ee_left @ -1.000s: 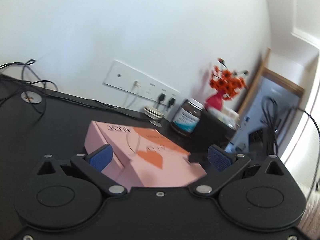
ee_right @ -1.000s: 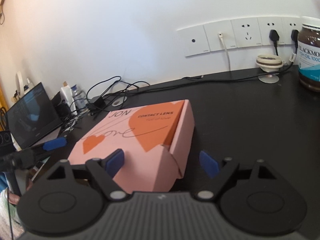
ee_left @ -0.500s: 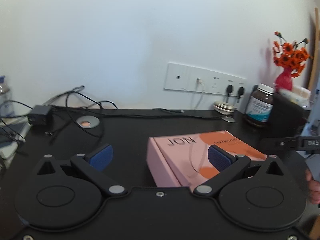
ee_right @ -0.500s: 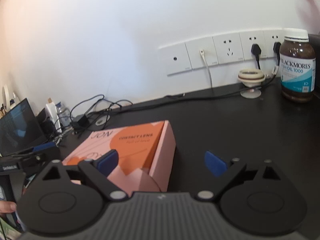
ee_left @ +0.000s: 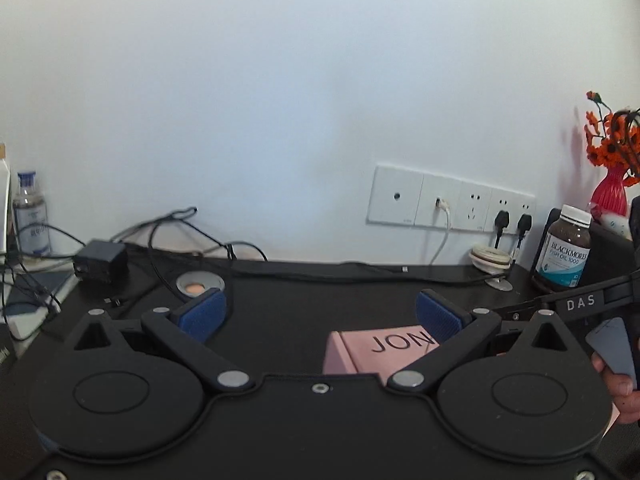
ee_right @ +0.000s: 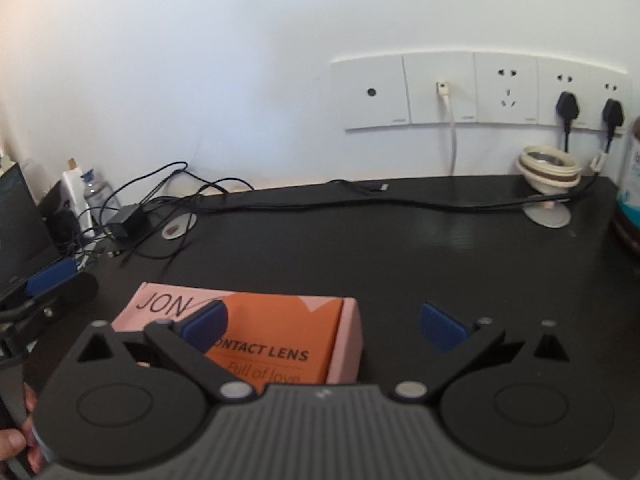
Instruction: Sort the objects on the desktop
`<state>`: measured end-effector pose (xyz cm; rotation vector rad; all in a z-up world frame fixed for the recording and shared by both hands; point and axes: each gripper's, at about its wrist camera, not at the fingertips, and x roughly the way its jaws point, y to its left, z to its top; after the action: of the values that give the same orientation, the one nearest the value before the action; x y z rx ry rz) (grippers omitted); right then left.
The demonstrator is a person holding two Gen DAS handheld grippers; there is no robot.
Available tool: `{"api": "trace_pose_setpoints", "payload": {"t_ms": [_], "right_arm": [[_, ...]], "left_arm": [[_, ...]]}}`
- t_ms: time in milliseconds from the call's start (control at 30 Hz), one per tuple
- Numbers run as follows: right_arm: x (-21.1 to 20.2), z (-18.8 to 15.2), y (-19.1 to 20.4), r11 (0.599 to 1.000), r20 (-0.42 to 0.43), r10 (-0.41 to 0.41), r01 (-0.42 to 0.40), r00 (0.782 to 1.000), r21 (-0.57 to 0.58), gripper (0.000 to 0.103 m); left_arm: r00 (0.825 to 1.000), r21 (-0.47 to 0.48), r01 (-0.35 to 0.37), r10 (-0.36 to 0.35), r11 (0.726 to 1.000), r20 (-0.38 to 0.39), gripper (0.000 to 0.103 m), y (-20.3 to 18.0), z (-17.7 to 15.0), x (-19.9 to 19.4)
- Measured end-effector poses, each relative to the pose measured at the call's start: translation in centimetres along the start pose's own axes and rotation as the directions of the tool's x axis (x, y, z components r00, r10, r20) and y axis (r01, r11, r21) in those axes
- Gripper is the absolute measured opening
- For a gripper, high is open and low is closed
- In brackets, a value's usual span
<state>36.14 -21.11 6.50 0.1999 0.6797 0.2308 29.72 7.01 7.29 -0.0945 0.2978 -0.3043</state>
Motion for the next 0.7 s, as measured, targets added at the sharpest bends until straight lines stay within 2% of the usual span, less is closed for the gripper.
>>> {"api": "trace_pose_setpoints", "payload": {"t_ms": [100, 167, 233, 367, 533, 700], "right_arm": [[0.4, -0.5, -1.1, 0.999, 0.026, 0.028, -0.029, 0.999, 0.044, 0.102], [0.4, -0.6, -2.1, 0.993, -0.012, 0.032, -0.03, 0.999, 0.116, 0.102], [0.4, -1.1, -3.2, 0.984, -0.018, 0.091, -0.087, 0.996, 0.155, 0.102], [1.0, -1.4, -4.2, 0.959, -0.046, 0.14, -0.123, 0.989, 0.256, 0.102], [0.5, -1.6, -3.1, 0.977, -0.002, 0.092, -0.09, 0.996, 0.193, 0.102], [0.6, -1.6, -3.3, 0.973, 0.003, 0.097, -0.095, 0.995, 0.208, 0.102]], "left_arm": [[0.999, 0.028, 0.041, -0.042, 0.999, 0.026, 0.103, -0.7, 0.8, -0.5], [0.998, 0.05, 0.061, -0.062, 0.997, 0.024, 0.103, -1.3, 0.8, -0.4], [0.998, 0.072, 0.066, -0.066, 0.995, 0.0, 0.103, -1.8, 0.3, -0.1], [0.997, 0.081, 0.047, -0.042, 0.996, -0.063, 0.103, -1.8, -0.5, 1.1], [0.998, 0.065, 0.026, -0.022, 0.998, -0.064, 0.103, -1.0, -0.9, 1.5], [0.996, 0.044, 0.001, 0.003, 0.999, -0.084, 0.103, 0.0, -1.2, 2.0]]}}
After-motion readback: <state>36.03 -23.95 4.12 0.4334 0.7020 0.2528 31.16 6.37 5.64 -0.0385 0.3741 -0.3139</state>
